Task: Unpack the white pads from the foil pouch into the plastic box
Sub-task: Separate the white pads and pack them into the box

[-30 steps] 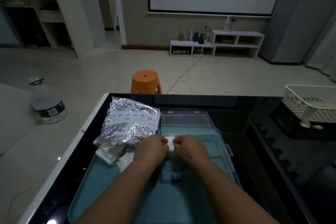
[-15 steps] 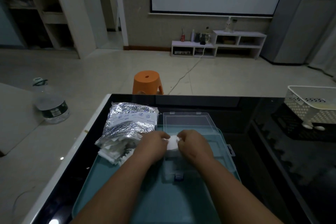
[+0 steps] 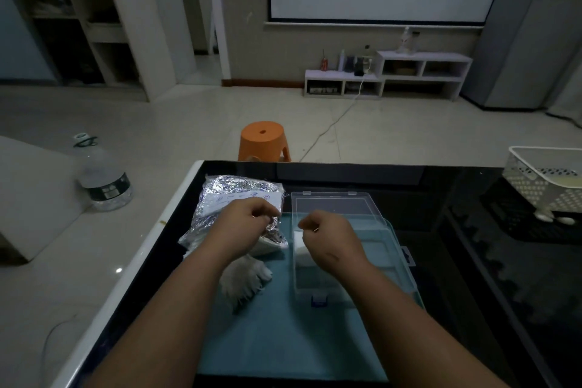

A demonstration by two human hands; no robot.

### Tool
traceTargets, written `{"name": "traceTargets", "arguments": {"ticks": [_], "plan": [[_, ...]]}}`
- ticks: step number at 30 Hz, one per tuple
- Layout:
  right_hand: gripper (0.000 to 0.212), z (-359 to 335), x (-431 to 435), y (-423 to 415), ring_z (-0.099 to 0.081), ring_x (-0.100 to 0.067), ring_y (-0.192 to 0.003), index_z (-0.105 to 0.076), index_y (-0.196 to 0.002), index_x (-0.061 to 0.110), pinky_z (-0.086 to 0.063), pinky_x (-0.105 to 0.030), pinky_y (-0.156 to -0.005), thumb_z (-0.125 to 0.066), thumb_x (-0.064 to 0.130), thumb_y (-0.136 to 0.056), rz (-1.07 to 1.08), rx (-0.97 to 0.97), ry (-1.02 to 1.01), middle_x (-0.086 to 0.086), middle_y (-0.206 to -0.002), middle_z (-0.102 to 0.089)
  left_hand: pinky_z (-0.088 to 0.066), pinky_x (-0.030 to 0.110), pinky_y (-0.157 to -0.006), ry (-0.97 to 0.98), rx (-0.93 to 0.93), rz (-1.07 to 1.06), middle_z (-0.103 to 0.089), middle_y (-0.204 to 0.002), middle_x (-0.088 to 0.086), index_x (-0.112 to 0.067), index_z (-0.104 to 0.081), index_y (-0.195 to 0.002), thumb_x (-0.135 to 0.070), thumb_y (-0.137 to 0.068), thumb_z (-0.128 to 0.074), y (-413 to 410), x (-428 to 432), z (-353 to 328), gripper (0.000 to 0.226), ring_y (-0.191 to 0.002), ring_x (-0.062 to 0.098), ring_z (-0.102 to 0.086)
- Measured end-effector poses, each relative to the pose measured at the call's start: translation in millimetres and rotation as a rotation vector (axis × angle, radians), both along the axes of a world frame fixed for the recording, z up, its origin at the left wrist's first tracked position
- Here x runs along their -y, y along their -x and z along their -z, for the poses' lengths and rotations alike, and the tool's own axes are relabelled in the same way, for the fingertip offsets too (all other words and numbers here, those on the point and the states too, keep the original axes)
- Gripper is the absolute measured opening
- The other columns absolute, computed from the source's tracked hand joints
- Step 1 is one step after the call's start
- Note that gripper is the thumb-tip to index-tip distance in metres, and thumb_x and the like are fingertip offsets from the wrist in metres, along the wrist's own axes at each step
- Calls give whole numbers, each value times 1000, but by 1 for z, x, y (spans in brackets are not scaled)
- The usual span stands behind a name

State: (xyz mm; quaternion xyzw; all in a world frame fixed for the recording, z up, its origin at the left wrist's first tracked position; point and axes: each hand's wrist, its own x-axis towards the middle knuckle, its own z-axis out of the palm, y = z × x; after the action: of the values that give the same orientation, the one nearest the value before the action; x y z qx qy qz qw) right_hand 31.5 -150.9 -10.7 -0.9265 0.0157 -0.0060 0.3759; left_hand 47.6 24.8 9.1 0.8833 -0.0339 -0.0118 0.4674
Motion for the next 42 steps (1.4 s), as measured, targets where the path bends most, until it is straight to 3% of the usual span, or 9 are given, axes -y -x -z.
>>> {"name": "traceTargets", "arguments": {"ticks": [4,7,12,19,23,27,34,42], "plan": [[29,2,-8,1,-62,-20,-104,-69,-112,23,-52,-36,-91,-50,14,-92,-32,-9,17,-2,-116,-69,-56,38,-70,-31,-32,-14,-71,-87,0,-31,-69,-80,-5,-88,-57,1,-14,1,30,-79,24,-66],[28,2,-11,2,-62,-21,-105,-69,-112,21,-51,-36,-92,-52,14,-91,-48,-17,25,-2,-116,-69,-58,39,-77,-52,-56,-9,-71,-88,-3,-30,-70,-79,0,-84,-56,2,-24,2,34,-82,19,-67],[25,5,-19,5,-63,-20,-101,-70,-108,24,-50,-30,-87,-56,16,-88,-104,-23,68,1,-110,-70,-55,30,-75,-208,-71,30,-71,-81,-9,-30,-70,-71,5,-76,-60,6,-43,4,37,-82,11,-65],[22,7,-31,8,-63,-18,-93,-70,-103,25,-53,-31,-84,-60,17,-85,-149,-24,95,3,-103,-70,-41,14,-56,-421,-104,167,-67,-80,-13,-29,-69,-75,9,-73,-48,13,-62,-1,43,-70,0,-59],[26,7,-35,11,-62,-14,-95,-69,-106,26,-51,-27,-84,-70,22,-81,-211,-37,129,6,-106,-70,-39,12,-53,-519,-114,290,-59,-80,-17,-31,-68,-87,5,-71,-61,19,-70,-1,40,-65,-5,-51],[32,9,-40,13,-62,-13,-99,-67,-110,25,-51,-29,-88,-74,21,-79,-263,-57,159,6,-110,-69,-39,15,-56,-596,-98,364,-55,-84,-14,-38,-62,-84,-1,-67,-65,22,-77,3,41,-68,-3,-48],[38,15,-44,14,-62,-16,-105,-67,-114,26,-50,-28,-92,-74,25,-76,-285,-38,197,4,-114,-69,-31,6,-51,-565,-69,416,-50,-87,-16,-35,-58,-94,-5,-66,-73,26,-71,2,44,-67,-7,-45],[27,23,-49,16,-58,-24,-107,-67,-110,28,-45,-33,-95,-67,35,-83,-310,63,348,0,-112,-68,-35,18,-58,-620,-99,415,-50,-101,-10,-33,-60,-105,-10,-70,-72,26,-67,13,44,-80,6,-48]]}}
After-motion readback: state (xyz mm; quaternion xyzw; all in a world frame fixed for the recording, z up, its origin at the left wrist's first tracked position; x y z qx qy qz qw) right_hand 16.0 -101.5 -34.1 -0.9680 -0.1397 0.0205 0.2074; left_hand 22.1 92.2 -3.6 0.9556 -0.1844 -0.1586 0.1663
